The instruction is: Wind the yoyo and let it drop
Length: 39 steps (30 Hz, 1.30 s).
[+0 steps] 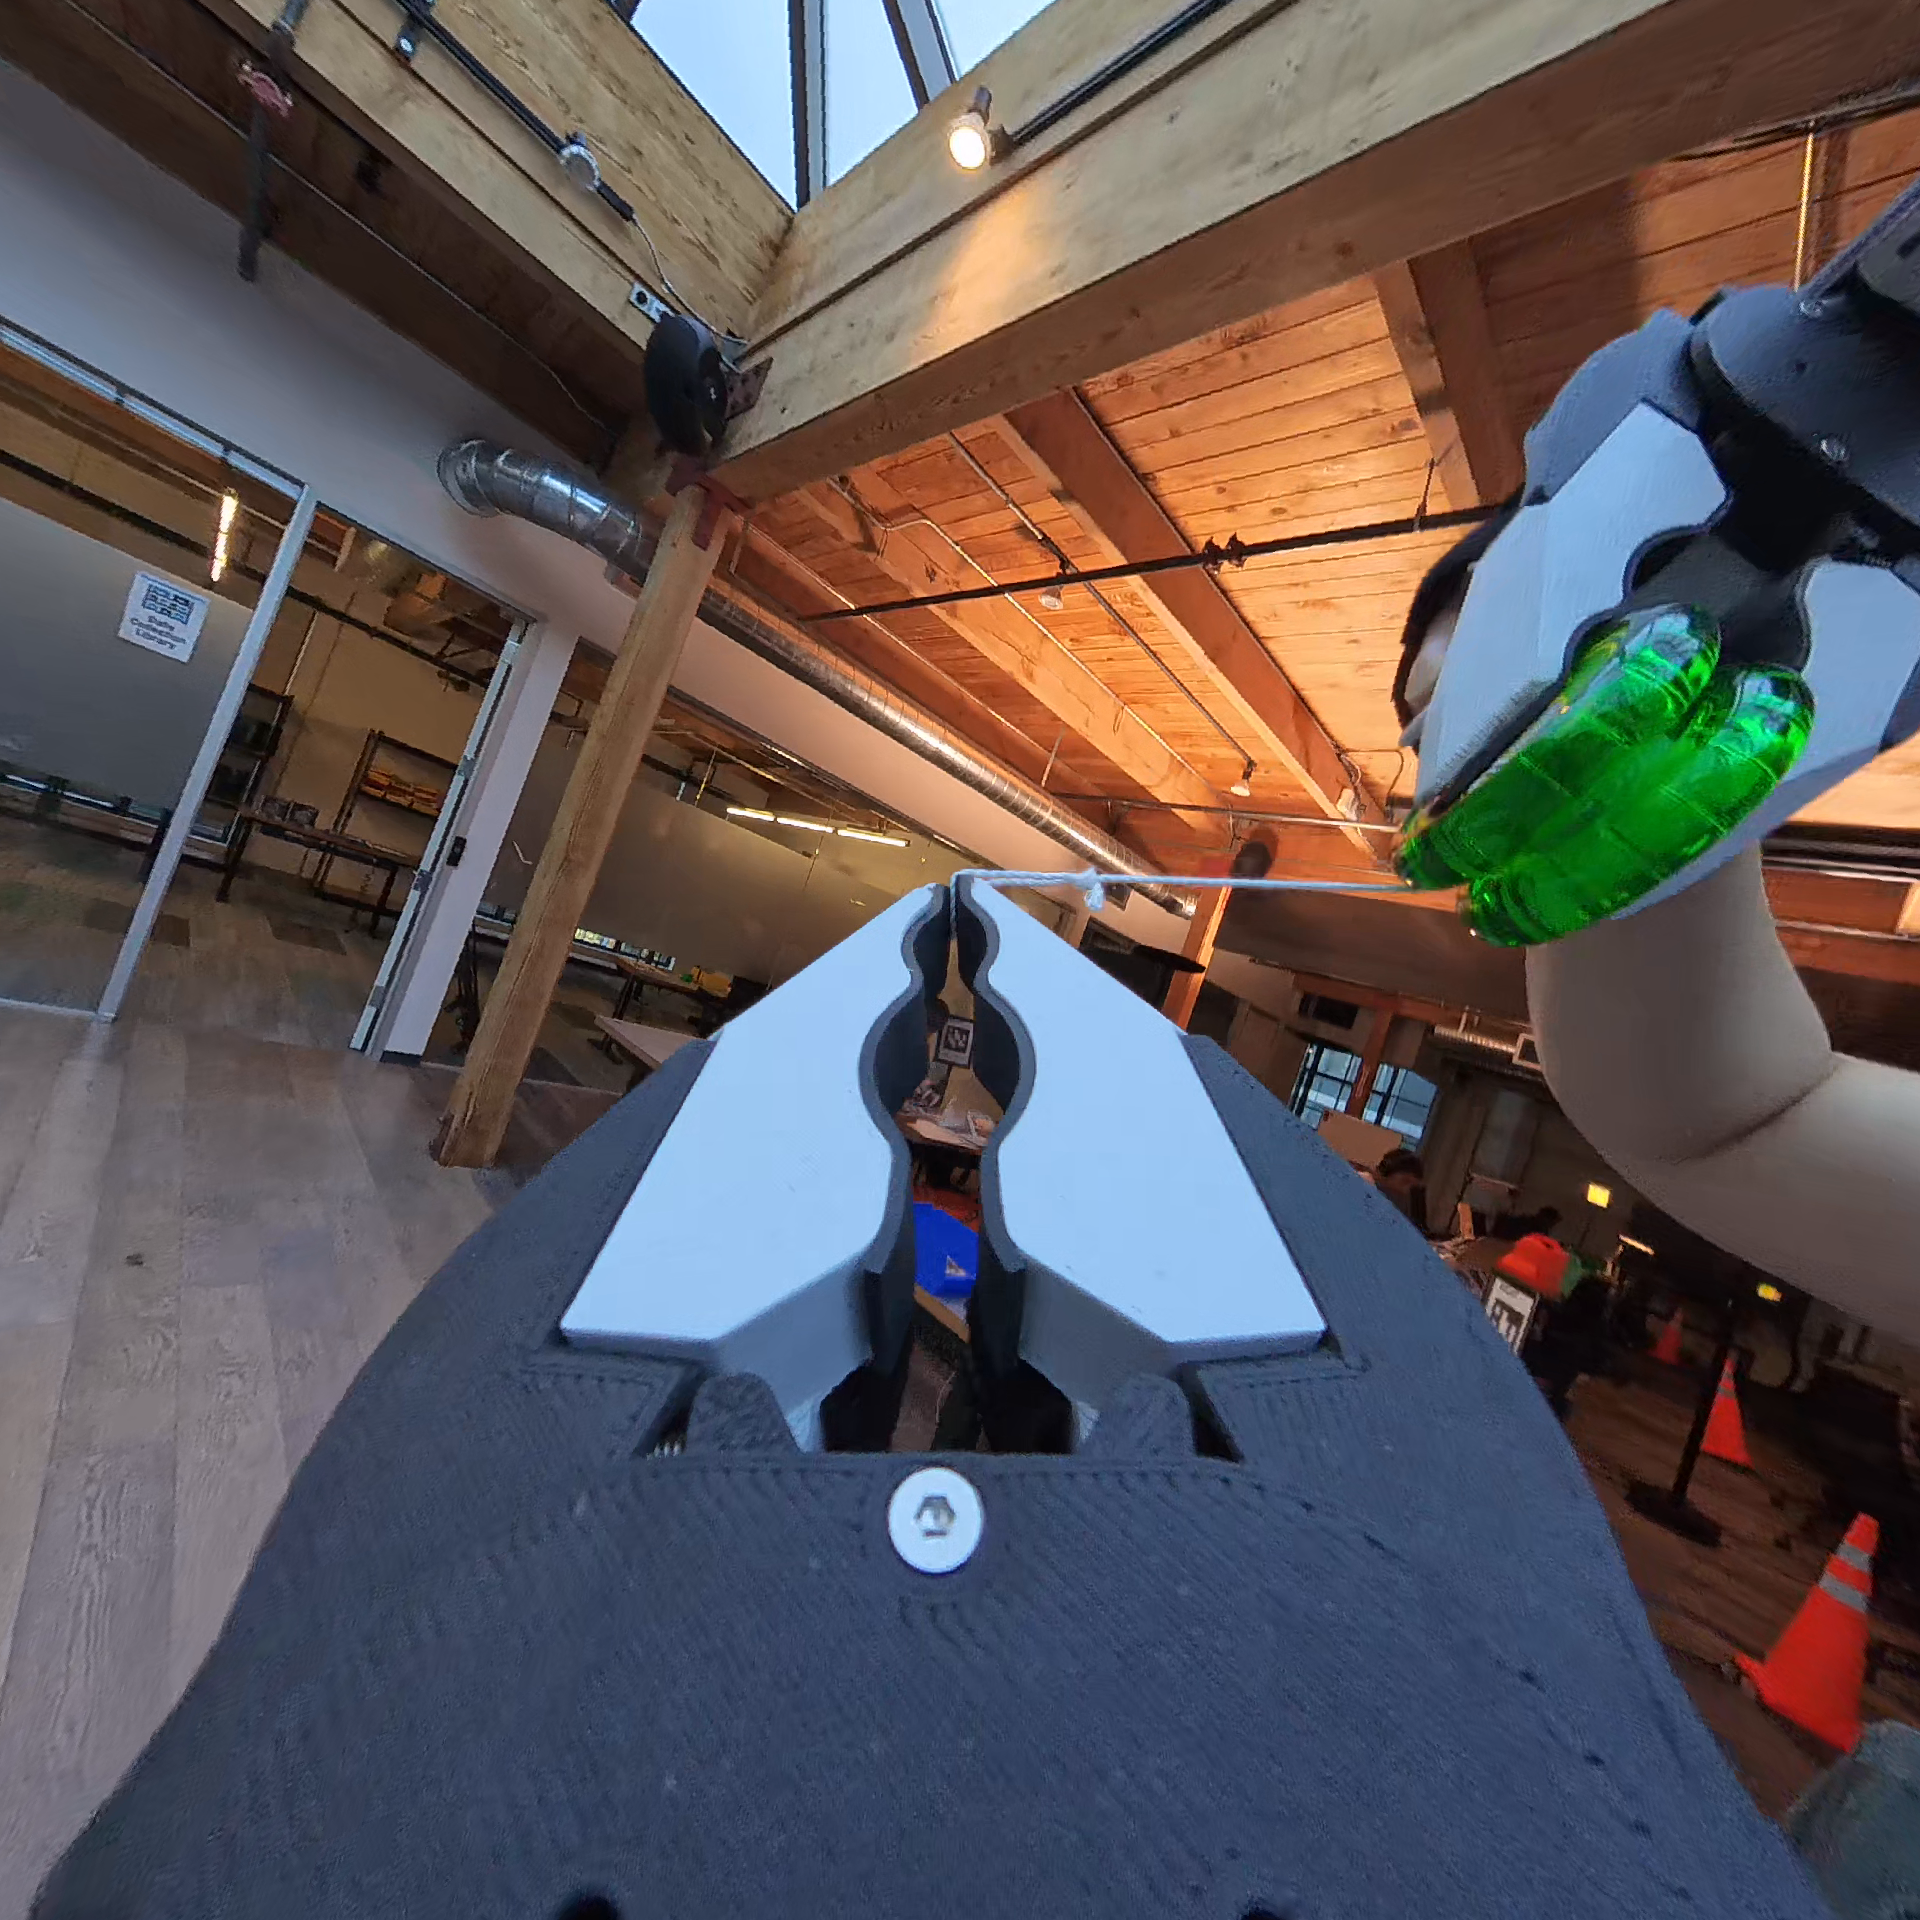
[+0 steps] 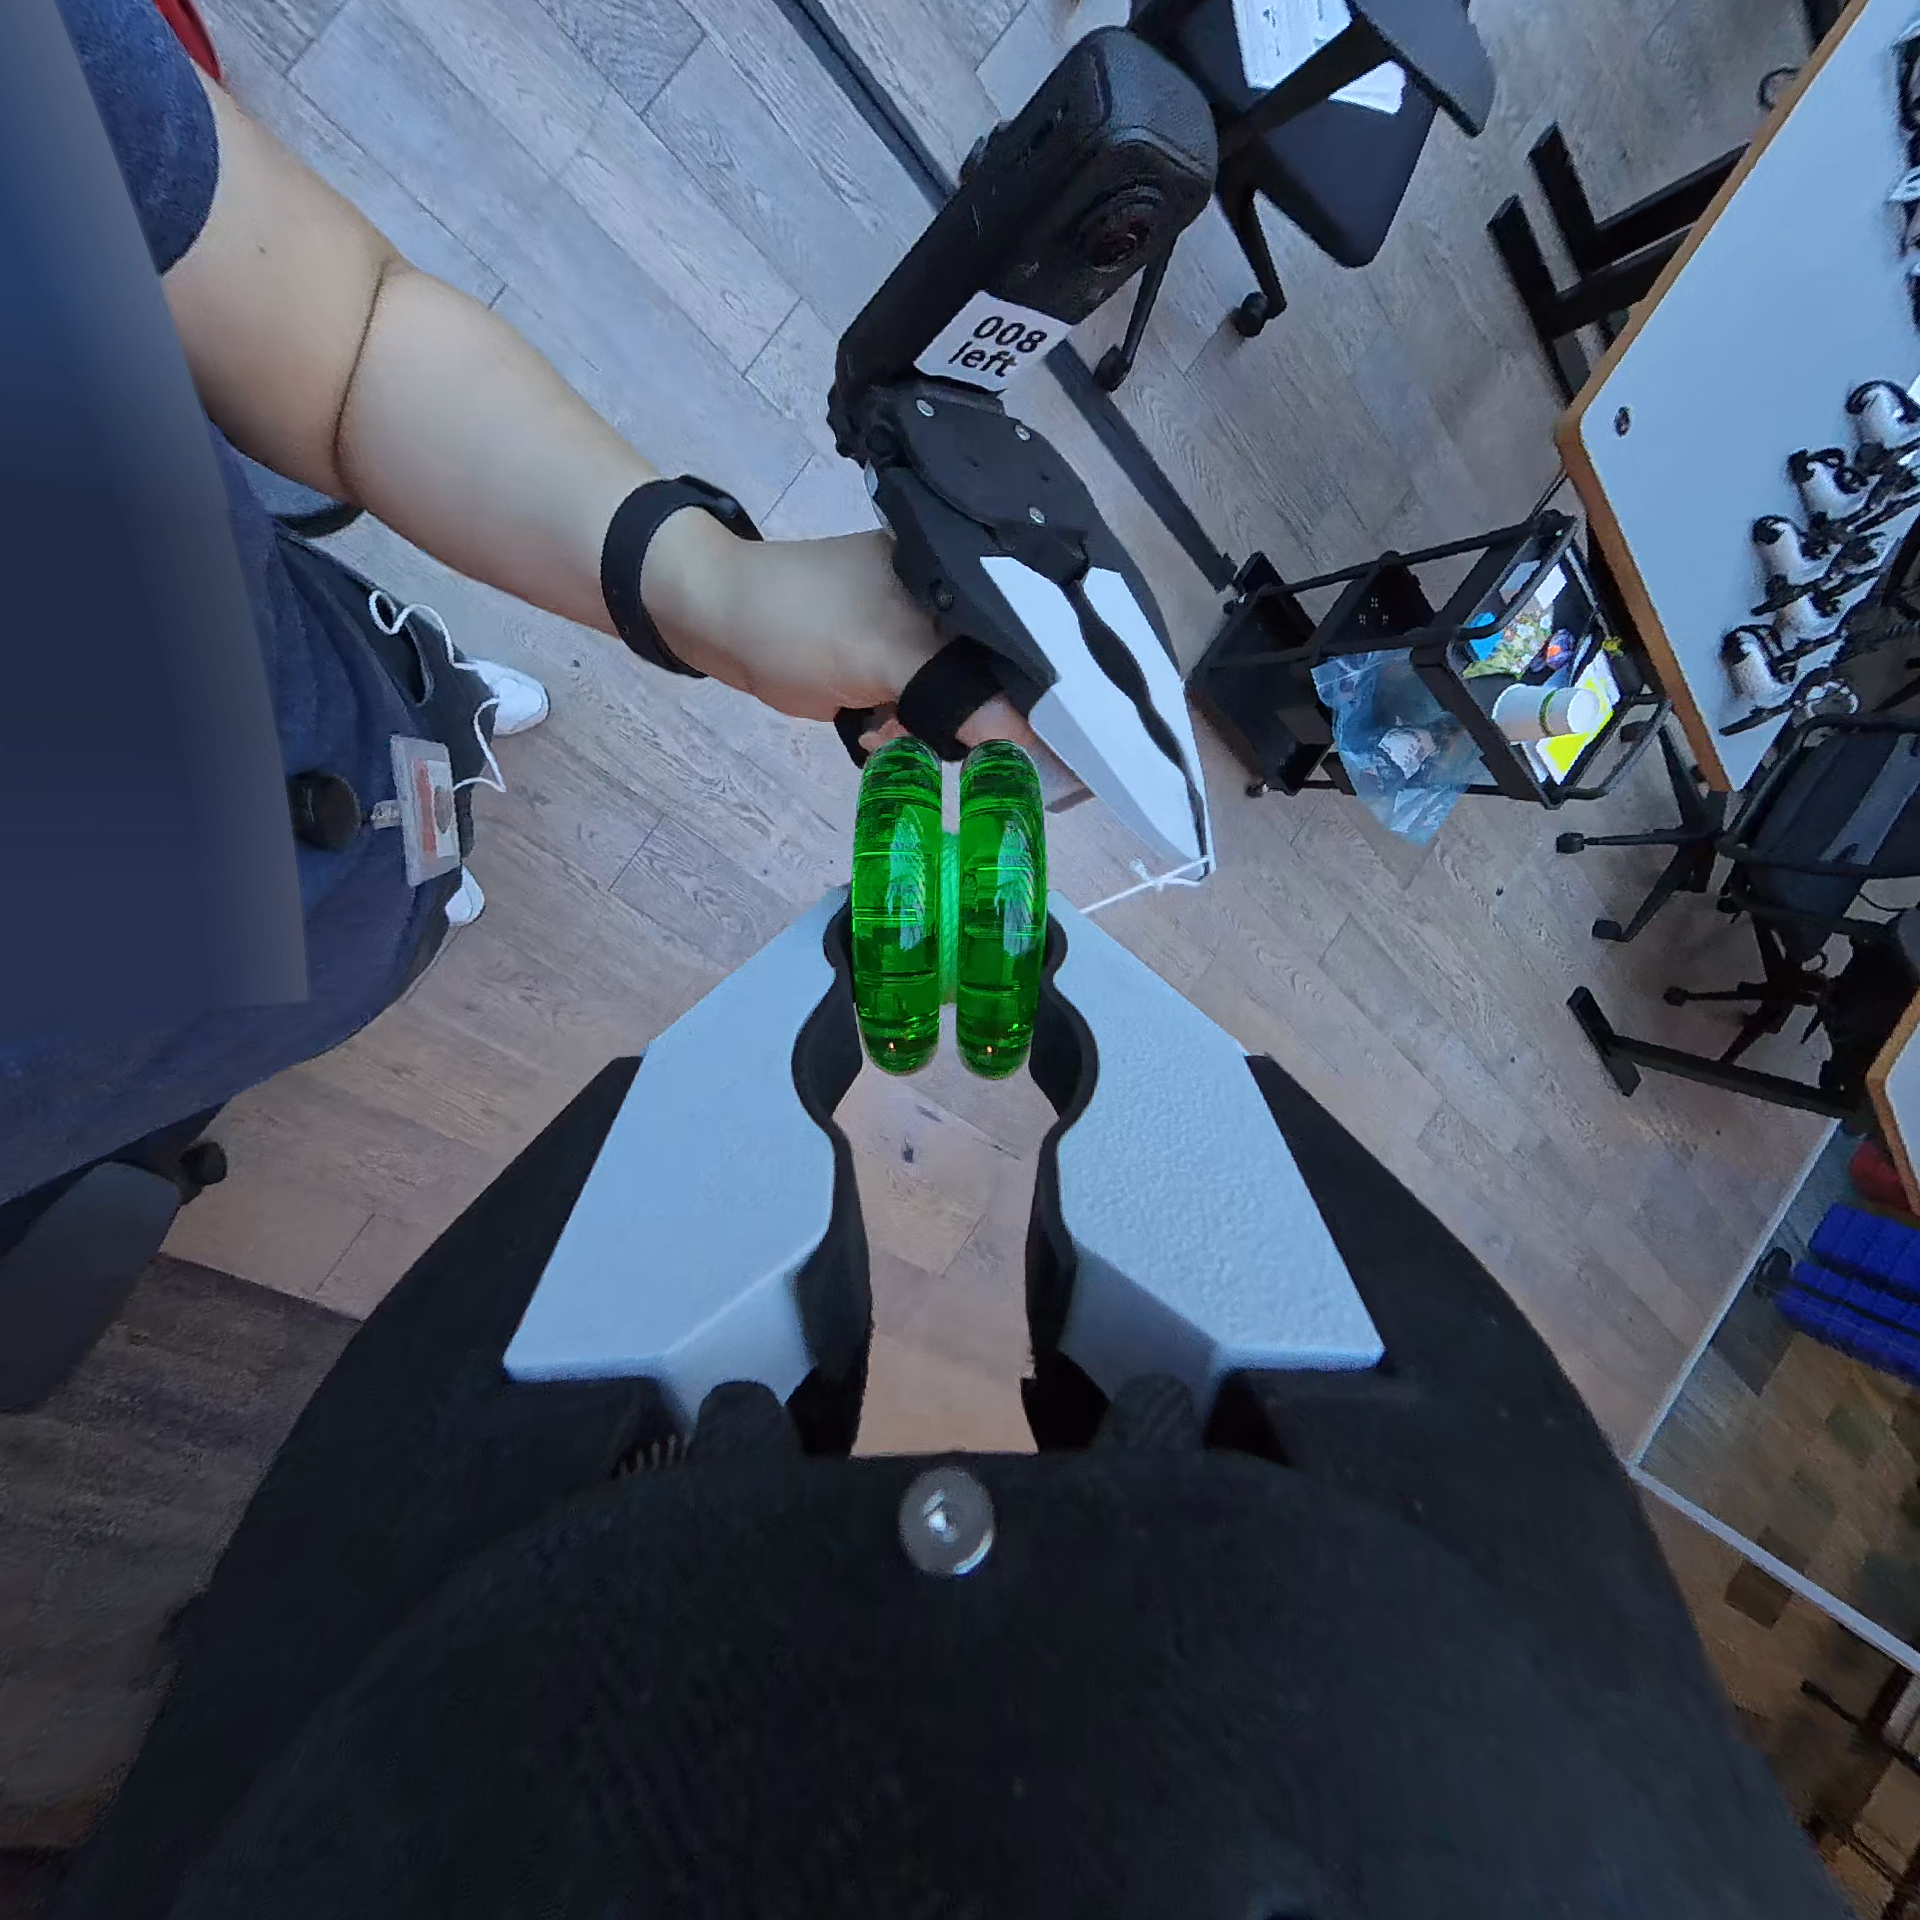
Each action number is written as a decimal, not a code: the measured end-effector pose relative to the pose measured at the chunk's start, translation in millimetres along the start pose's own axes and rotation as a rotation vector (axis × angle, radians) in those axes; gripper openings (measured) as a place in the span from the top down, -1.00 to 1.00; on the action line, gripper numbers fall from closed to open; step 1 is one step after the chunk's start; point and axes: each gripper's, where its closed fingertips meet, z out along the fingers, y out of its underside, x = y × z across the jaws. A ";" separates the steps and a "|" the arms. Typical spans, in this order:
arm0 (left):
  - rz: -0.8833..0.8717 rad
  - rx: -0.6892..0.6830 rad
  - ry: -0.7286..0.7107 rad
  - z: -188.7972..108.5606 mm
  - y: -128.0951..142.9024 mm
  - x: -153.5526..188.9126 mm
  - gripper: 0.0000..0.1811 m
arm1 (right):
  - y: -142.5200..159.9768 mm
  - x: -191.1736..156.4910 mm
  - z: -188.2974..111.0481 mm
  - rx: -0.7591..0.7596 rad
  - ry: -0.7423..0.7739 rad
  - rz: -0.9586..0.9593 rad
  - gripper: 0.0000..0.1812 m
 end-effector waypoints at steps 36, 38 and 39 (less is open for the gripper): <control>-0.593 0.527 0.386 -33.2 -28.9 11.2 1.00 | -3.6 -33.6 33.6 0.545 0.336 0.175 0.71; -0.598 0.551 0.393 -37.0 -32.3 9.9 1.00 | -6.2 -35.5 41.3 0.545 0.321 0.180 0.71; -0.604 0.559 0.397 -38.3 -33.7 9.6 0.96 | -6.5 -35.5 45.4 0.542 0.319 0.186 0.71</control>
